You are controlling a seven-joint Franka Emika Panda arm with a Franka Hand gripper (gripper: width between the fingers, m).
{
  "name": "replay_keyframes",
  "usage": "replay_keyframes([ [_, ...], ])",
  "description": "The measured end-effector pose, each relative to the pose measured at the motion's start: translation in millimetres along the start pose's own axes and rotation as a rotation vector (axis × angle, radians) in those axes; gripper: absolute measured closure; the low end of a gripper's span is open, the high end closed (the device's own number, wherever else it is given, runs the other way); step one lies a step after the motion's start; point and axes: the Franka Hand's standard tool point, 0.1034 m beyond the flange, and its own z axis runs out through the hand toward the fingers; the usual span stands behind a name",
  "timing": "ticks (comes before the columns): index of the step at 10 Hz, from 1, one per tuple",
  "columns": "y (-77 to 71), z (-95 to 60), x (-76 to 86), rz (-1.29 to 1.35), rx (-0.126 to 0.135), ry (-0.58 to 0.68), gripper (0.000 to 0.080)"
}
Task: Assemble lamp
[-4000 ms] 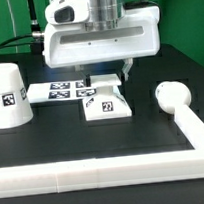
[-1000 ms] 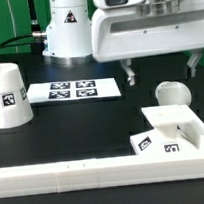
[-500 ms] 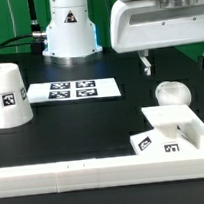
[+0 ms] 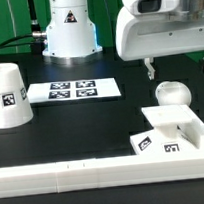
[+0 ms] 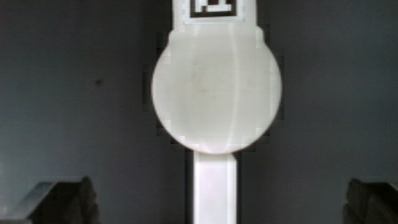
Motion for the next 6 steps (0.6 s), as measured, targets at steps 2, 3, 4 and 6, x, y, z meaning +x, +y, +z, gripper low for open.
replay_keyframes([
  [2,3.7,0.8,-3.6,0.009,-0.015,-0.163,0.0100],
  [3,4.0,4.4,-5.6,0.005,-0.020,-0.232,0.0100],
  [4,3.9,10.0,-8.0,-0.004,-0.022,-0.299,0.0100],
  [6,3.4,15.7,-11.9,-0.010,-0.018,-0.419,0.0100],
])
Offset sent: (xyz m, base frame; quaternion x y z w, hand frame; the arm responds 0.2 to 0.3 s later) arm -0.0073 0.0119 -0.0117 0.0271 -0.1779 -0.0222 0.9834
